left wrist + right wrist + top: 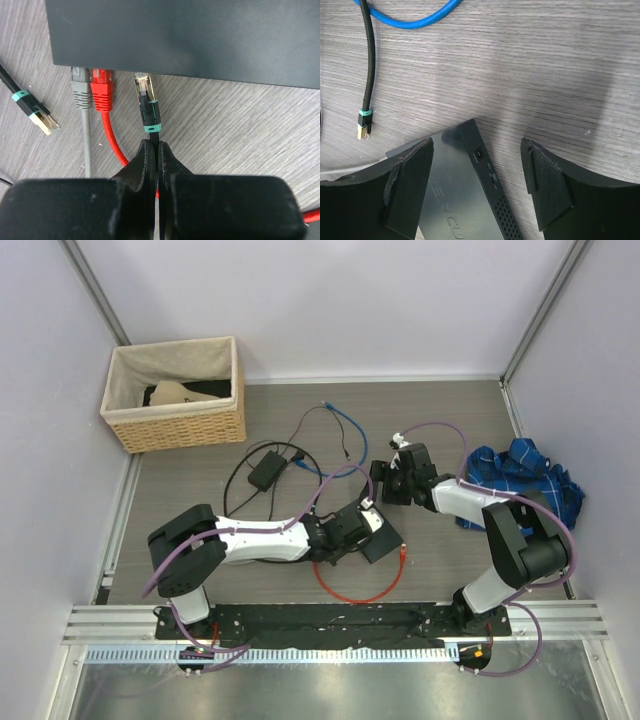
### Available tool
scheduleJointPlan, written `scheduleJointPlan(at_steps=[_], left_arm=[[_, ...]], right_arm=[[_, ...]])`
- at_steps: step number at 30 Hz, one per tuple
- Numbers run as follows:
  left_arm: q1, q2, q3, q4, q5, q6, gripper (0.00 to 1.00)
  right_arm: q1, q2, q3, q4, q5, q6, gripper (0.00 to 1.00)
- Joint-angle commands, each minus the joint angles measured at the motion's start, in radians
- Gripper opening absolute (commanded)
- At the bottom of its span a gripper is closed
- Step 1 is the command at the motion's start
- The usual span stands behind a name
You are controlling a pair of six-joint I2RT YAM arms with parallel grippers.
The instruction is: Insert the plug into the switch port
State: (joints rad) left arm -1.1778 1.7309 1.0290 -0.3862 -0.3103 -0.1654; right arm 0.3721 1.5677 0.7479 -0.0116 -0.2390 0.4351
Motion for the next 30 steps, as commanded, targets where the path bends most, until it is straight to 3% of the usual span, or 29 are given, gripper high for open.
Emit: scheduleJointPlan(at_steps=[1,13,23,30], left_arm=[[0.009,-0.031,0.013,0.076,-0.030,0.032,0.00],[0.015,-0.030,0.002,0.127,-0.004,0.059,0.00],[0.021,-0.010,-0.015,0.159,0.010,0.092,0.00],[0.027,-0.013,-0.050,0.219,0.031,0.127,0.00]], right_arm=[[-0.002,0.020,0.008,0.004,-0.026,-0.019,0.78],[-0.001,0.034,0.008,0.005,-0.057,-0.022,0.78],[-0.002,-0.009,0.011,-0.149,0.009,-0.045,0.77],[-0.005,0.023,0.010,-0.162,-0.138,-0.122,0.77]])
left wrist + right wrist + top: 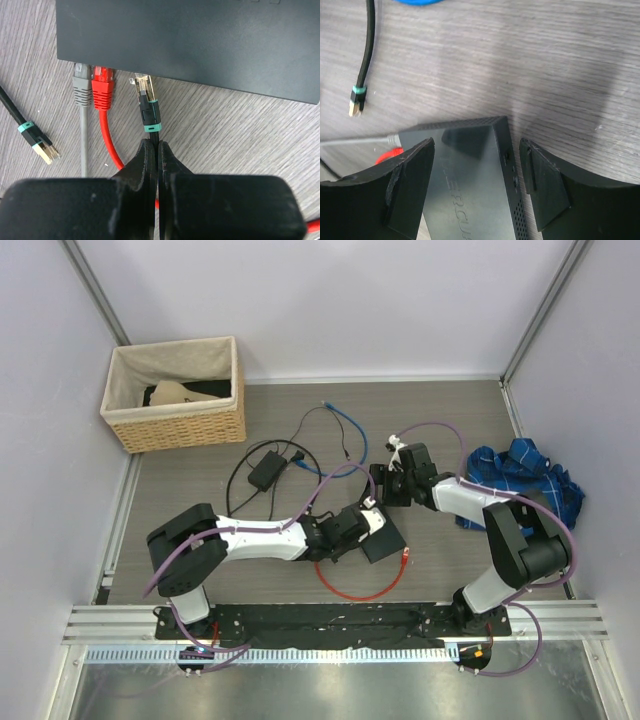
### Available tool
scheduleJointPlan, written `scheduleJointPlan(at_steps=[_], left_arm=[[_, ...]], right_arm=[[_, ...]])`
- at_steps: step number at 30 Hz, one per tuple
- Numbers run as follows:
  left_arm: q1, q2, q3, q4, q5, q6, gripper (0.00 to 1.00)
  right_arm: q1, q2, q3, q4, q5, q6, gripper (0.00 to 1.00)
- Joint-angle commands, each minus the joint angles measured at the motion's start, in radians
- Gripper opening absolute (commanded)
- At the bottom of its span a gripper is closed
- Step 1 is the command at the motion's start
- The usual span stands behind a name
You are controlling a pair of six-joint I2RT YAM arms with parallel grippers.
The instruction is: Insert the plug into the switch port
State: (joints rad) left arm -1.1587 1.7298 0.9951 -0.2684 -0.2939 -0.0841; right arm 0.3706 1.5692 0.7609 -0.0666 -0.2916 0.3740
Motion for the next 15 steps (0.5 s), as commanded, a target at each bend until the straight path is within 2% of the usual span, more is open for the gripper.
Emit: scheduleJointPlan(at_steps=[1,6,15], left_arm=[[0.010,-0.010,-0.018,0.107,0.015,0.052,0.00],[0.016,-0.019,-0.030,0.132,0.021,0.110,0.00],[0.059,-0.078,-0.076,0.156,0.064,0.193,0.00]], right_arm=[[-0.004,0.026,-0.002,-0.107,-0.105,-0.066,0.76],[0.001,0.067,0.006,-0.107,-0.237,-0.098,0.74],[0.025,0.114,0.031,-0.108,-0.305,-0.145,0.73]])
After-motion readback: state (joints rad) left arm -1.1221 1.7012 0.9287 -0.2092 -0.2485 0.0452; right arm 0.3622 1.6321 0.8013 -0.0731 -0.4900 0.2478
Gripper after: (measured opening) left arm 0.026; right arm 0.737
